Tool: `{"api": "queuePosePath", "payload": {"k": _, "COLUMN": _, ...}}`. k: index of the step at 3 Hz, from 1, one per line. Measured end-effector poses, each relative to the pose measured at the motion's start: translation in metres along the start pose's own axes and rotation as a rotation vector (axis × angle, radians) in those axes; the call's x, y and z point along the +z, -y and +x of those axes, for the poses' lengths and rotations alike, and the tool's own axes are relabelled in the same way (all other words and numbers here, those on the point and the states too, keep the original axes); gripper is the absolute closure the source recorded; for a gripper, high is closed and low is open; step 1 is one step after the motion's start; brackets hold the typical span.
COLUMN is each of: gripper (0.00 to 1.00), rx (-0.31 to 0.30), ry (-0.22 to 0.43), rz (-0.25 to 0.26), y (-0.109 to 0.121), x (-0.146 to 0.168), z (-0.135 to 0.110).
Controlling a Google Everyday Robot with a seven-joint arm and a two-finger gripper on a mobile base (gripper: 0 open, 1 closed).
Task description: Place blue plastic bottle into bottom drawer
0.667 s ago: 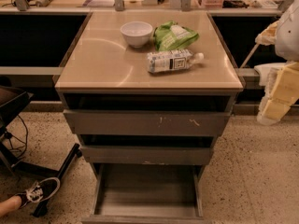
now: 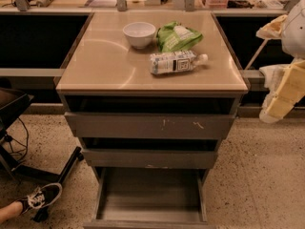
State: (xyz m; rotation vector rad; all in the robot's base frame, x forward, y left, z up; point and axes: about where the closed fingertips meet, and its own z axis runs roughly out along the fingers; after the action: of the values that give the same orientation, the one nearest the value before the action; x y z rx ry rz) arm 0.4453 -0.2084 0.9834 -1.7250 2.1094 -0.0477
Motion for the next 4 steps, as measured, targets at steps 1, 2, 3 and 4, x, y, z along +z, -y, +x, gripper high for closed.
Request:
{"api": "queuePosePath", "payload": {"k": 1, "gripper": 0.00, "rx": -0.136, "ry": 0.217, "rz": -0.018, "y": 0.031, "x": 0.008, "z": -0.051}}
{"api": "queuePosePath", "payload": {"k": 2, "gripper": 0.00, "rx": -0.257, "ry": 0.359, "rz": -0.067, "y": 0.068, "x": 0.017, "z": -0.119}}
{"api": "queuePosePath", "payload": {"k": 3, "gripper": 0.00, "rx": -0.315, "ry": 0.408, "rz": -0.022, "y": 0.082, "x": -0.001, "z": -0.157}}
{"api": "queuePosePath", "payload": {"k": 4, "gripper": 0.00, "rx": -0.314, "ry": 0.408, "rz": -0.021, "y": 0.082, "x": -0.001, "z": -0.156}}
